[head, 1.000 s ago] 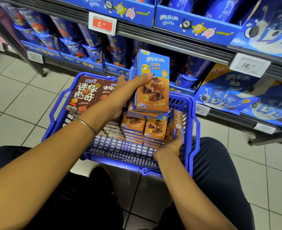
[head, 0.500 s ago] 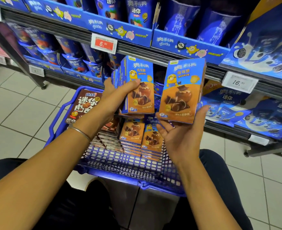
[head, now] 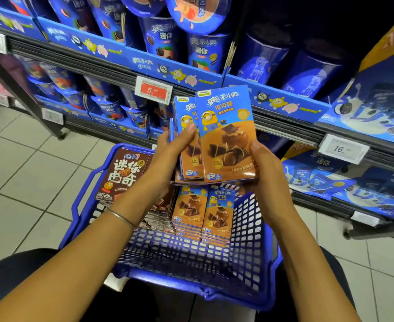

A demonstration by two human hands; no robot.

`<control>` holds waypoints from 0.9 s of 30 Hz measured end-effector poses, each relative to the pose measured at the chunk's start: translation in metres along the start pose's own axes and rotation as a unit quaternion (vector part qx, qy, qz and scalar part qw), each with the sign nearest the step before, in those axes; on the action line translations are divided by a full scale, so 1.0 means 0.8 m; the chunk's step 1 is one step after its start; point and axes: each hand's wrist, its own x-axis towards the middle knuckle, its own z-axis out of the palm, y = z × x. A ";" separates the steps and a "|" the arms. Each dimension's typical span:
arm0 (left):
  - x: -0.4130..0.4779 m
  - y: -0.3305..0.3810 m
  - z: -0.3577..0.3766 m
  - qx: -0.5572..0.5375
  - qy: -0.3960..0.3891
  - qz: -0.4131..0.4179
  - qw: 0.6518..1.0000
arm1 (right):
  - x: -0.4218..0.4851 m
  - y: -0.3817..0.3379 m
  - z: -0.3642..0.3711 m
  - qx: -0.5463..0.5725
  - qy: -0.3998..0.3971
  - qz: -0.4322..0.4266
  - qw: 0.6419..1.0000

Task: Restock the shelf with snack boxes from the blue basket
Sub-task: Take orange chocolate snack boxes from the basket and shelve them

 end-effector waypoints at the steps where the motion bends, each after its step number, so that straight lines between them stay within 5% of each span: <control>1: 0.005 0.007 -0.002 0.015 0.009 -0.011 1.000 | 0.003 -0.003 0.005 -0.029 -0.003 0.011 1.000; 9: -0.088 0.085 -0.009 -0.053 -0.036 -0.038 0.997 | -0.023 -0.134 0.024 0.070 -0.064 0.116 0.989; 21: -0.355 0.515 0.117 -0.067 0.001 0.125 0.990 | -0.142 -0.620 -0.033 0.138 -0.145 0.056 0.978; 27: -0.455 0.683 0.203 -0.051 -0.033 0.236 0.970 | -0.202 -0.819 -0.096 0.122 -0.161 -0.072 0.977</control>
